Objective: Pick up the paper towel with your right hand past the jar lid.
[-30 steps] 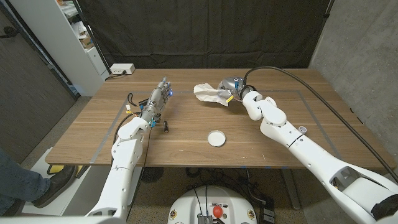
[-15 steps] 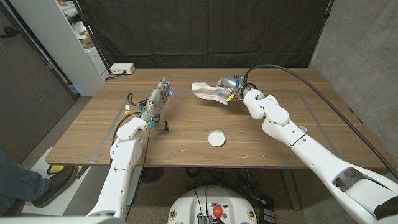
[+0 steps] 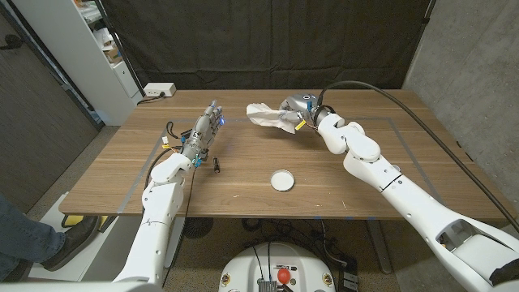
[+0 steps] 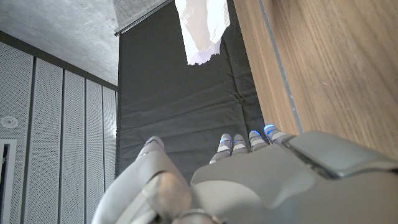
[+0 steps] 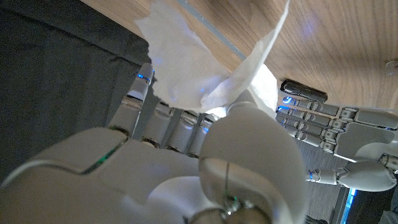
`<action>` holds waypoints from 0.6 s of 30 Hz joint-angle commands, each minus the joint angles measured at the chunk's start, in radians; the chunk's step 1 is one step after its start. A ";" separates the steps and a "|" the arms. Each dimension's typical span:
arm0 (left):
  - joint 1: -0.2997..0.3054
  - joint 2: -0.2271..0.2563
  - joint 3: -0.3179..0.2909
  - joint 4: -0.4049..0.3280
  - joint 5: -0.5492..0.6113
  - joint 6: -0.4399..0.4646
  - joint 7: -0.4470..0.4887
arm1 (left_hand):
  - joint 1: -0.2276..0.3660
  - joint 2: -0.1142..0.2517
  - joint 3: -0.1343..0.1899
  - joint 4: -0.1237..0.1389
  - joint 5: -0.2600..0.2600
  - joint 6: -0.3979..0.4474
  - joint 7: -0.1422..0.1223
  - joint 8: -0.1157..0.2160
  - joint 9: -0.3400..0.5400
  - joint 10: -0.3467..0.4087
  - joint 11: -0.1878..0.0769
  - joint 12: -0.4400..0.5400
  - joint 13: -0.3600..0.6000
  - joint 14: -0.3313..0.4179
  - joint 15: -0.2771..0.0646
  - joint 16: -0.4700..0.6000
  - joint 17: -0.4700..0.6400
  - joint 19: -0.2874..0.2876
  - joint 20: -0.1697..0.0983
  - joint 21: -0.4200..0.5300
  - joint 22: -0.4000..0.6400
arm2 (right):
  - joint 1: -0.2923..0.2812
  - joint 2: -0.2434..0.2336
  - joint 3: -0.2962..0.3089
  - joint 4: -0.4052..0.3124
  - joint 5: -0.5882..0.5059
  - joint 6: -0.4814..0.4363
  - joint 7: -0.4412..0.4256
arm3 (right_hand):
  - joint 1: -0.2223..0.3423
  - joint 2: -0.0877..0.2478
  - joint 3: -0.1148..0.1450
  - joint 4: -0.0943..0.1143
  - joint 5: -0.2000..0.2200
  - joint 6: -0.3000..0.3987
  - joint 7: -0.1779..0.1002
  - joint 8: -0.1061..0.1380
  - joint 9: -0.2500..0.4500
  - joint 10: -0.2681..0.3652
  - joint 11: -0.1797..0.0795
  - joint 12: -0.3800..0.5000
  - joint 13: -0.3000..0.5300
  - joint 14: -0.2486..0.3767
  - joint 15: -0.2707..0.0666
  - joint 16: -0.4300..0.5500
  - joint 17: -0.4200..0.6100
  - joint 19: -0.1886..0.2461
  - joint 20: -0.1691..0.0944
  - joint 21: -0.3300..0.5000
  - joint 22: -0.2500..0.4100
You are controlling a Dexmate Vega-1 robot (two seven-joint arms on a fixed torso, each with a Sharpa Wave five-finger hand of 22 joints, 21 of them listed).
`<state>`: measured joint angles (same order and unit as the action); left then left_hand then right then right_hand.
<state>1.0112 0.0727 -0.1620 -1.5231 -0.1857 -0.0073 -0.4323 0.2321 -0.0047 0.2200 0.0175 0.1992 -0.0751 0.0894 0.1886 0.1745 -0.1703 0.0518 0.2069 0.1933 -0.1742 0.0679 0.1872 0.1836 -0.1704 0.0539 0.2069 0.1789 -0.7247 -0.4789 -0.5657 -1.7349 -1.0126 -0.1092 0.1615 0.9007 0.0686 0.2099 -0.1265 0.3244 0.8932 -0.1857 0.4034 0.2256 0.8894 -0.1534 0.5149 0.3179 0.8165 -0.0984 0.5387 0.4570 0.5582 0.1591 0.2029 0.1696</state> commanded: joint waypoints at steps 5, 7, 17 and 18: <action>0.005 0.007 0.007 -0.022 0.003 0.011 -0.001 | 0.003 0.014 0.000 -0.004 -0.003 -0.002 0.003 0.000 0.005 -0.017 0.003 0.000 0.001 -0.065 0.006 0.003 0.003 -0.136 0.007 -0.001 0.006 | -0.014 -0.004 0.028 -0.040 0.008 0.029 -0.006 | 0.008 0.001 -0.002 0.002 -0.002 0.007 0.002 -0.001 0.004 0.006 -0.003 0.005 0.004 0.010 -0.113 -0.004 0.006 0.010 0.003 -0.001 0.003; 0.005 0.007 0.009 -0.023 0.004 0.011 0.000 | 0.003 0.014 0.000 -0.005 -0.003 -0.002 0.004 0.000 0.005 -0.018 0.004 0.000 0.001 -0.065 0.006 0.003 0.003 -0.136 0.008 -0.001 0.006 | -0.017 -0.005 0.031 -0.047 0.007 0.031 -0.006 | 0.008 0.000 -0.003 0.002 -0.002 0.007 0.001 -0.001 0.005 0.004 -0.003 0.004 0.004 0.010 -0.113 -0.004 0.007 0.009 0.002 -0.002 0.003; 0.005 0.005 0.013 -0.018 0.003 0.009 -0.001 | 0.003 0.015 -0.001 -0.006 -0.003 -0.003 0.002 -0.001 0.005 -0.018 0.003 0.001 0.001 -0.068 0.007 0.002 0.003 -0.137 0.009 -0.002 0.006 | -0.027 -0.008 0.048 -0.072 0.006 0.043 -0.015 | 0.009 0.002 -0.006 0.004 -0.005 0.010 0.002 0.000 0.005 0.007 -0.003 0.006 0.005 0.013 -0.113 -0.008 0.009 0.012 0.003 -0.002 0.003; 0.004 0.004 0.013 -0.015 0.003 0.009 -0.001 | 0.003 0.015 -0.001 -0.006 -0.003 -0.004 0.002 -0.001 0.005 -0.018 0.003 0.001 0.002 -0.067 0.006 0.002 0.003 -0.137 0.009 -0.002 0.006 | -0.027 -0.008 0.049 -0.074 0.006 0.045 -0.015 | 0.008 0.002 -0.006 0.004 -0.006 0.010 0.002 0.000 0.005 0.007 -0.004 0.006 0.005 0.014 -0.113 -0.008 0.010 0.012 0.002 -0.003 0.003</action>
<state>1.0153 0.0782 -0.1537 -1.5429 -0.1836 0.0023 -0.4330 0.2282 -0.0008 0.2175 0.0150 0.1992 -0.0751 0.0894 0.1886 0.1745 -0.1703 0.0518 0.2069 0.1932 -0.1742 0.0679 0.1872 0.1836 -0.1739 0.0574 0.2069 0.1789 -0.7427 -0.4843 -0.5335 -1.7835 -1.0078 -0.0776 0.1535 0.9007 0.0686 0.2058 -0.1225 0.3244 0.8932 -0.1857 0.4034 0.2254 0.8894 -0.1534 0.5149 0.3178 0.8238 -0.0984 0.5323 0.4616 0.5619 0.1627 0.2030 0.1696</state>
